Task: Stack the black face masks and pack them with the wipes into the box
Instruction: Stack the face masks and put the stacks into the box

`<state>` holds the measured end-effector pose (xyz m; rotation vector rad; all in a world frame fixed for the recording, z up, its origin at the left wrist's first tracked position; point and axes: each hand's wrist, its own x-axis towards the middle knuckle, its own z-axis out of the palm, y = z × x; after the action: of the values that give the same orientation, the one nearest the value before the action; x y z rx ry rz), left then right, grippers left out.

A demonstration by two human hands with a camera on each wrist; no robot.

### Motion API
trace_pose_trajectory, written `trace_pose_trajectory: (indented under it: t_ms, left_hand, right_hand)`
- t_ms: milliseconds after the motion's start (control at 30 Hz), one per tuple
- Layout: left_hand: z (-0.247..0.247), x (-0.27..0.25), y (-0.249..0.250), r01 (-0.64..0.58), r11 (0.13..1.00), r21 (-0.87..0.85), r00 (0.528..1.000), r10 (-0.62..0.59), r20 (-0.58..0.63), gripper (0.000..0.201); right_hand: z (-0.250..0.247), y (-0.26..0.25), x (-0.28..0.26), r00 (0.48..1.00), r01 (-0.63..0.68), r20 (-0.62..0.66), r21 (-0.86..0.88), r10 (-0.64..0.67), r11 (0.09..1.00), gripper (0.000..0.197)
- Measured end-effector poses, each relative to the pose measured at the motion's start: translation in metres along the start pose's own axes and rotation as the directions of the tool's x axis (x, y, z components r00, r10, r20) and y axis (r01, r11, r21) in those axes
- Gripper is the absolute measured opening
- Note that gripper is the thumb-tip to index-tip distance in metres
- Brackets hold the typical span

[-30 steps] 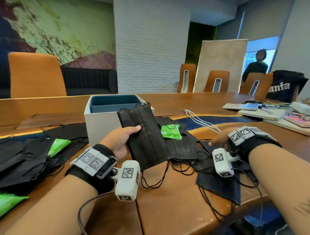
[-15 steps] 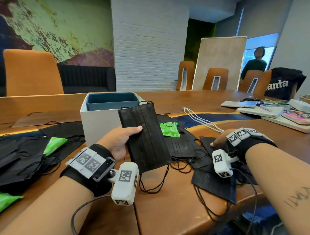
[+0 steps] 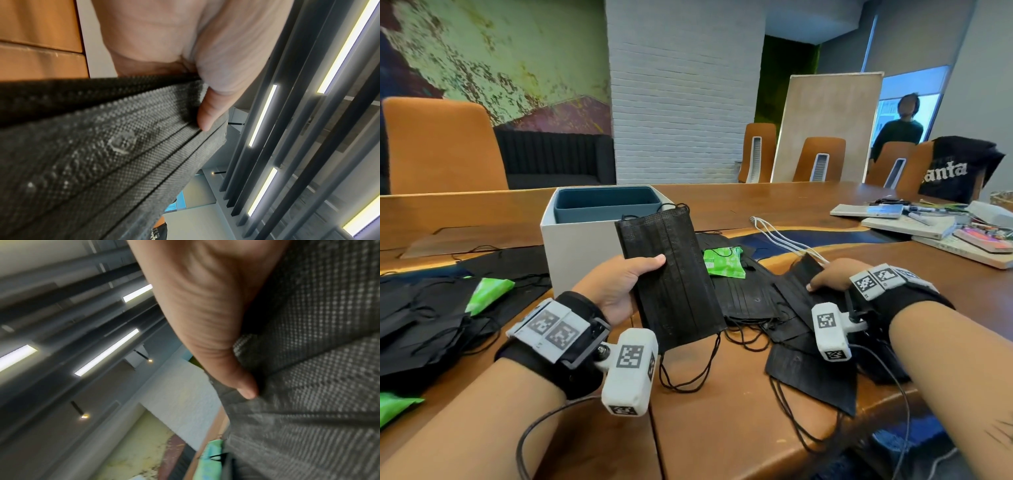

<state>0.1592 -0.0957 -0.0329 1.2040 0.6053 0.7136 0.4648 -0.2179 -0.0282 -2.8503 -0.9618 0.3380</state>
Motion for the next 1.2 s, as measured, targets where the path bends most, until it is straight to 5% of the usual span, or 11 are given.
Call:
trace_pose_trajectory:
  t_ms: [133, 333, 600, 867, 1200]
  left_hand:
    - [-0.001, 0.001, 0.000, 0.010, 1.000, 0.001, 1.000, -0.010, -0.004, 0.013]
    - [-0.004, 0.001, 0.004, 0.017, 1.000, -0.011, 0.999, -0.018, -0.041, 0.013]
    - [-0.009, 0.004, 0.005, 0.035, 0.999, -0.031, 0.998, -0.037, -0.051, 0.015]
    - [-0.004, 0.003, -0.001, 0.059, 0.998, -0.011, 0.998, -0.060, -0.026, 0.016]
    - [-0.002, 0.005, -0.005, 0.053, 0.998, 0.016, 0.999, -0.053, -0.008, 0.015]
  right_hand:
    - [-0.013, -0.013, 0.003, 0.987, 0.156, -0.082, 0.309, -0.137, 0.938, 0.034]
    - [-0.034, -0.044, -0.006, 0.959, 0.282, -0.142, 0.434, -0.244, 0.855, 0.026]
    - [-0.034, -0.018, -0.010, 0.987, 0.160, 0.020, -0.095, -0.159, 0.983, 0.042]
    - [-0.001, 0.020, 0.009, 0.997, -0.072, 0.018, -0.232, 0.078, 0.970, 0.028]
    - [0.013, 0.037, 0.035, 0.994, 0.022, 0.108, -0.380, 0.020, 0.925, 0.022]
